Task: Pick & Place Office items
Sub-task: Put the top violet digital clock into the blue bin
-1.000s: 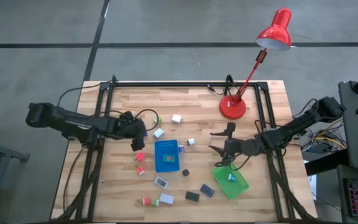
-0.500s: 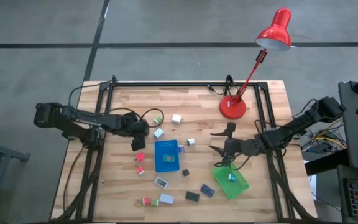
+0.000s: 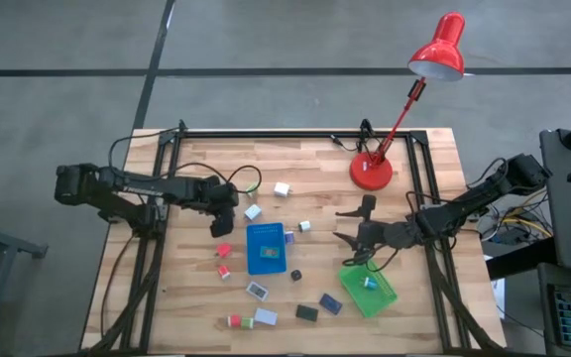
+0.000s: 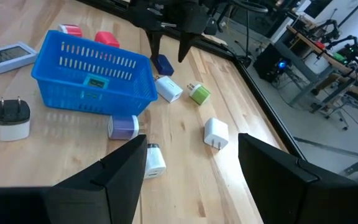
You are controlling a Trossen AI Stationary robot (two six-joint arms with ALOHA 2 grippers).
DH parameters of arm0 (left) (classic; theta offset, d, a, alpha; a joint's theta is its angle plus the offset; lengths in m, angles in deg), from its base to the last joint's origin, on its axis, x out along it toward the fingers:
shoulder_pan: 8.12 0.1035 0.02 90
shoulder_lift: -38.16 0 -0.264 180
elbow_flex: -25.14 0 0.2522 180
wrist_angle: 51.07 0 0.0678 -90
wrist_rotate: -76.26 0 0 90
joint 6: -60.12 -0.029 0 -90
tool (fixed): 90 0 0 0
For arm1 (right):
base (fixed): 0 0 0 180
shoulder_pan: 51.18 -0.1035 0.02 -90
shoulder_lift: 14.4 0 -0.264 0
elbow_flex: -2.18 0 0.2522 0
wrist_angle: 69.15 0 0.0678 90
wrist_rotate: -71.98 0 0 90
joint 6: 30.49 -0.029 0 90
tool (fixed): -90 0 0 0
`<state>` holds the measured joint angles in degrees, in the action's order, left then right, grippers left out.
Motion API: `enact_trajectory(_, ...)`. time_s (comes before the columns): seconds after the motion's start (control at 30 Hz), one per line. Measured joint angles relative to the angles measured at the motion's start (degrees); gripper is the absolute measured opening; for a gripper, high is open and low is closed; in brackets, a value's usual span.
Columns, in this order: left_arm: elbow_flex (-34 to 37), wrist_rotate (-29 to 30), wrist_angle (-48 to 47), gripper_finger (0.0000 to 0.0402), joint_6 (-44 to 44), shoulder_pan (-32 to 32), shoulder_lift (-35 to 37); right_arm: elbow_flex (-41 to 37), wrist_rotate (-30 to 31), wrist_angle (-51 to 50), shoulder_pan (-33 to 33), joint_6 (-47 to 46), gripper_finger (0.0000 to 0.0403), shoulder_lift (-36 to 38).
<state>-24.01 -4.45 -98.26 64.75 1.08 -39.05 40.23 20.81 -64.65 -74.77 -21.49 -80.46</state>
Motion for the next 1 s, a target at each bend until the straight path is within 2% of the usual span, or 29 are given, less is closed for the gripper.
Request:
enact_trajectory(0.37,1.2,-6.0,1.6,0.0305,-0.2,0.6,0.0,0.0,-0.2,0.0,0.0,0.0,0.0247,0.0)
enact_trajectory(0.63,4.7,-5.9,4.8,0.0305,1.3,0.8,0.0,0.0,-0.3,0.0,0.0,-0.4,0.0247,0.0)
enact_trajectory(1.0,5.7,-4.8,6.8,0.0305,1.1,0.8,0.1,0.0,-0.3,0.0,0.0,-0.9,0.0247,0.0)
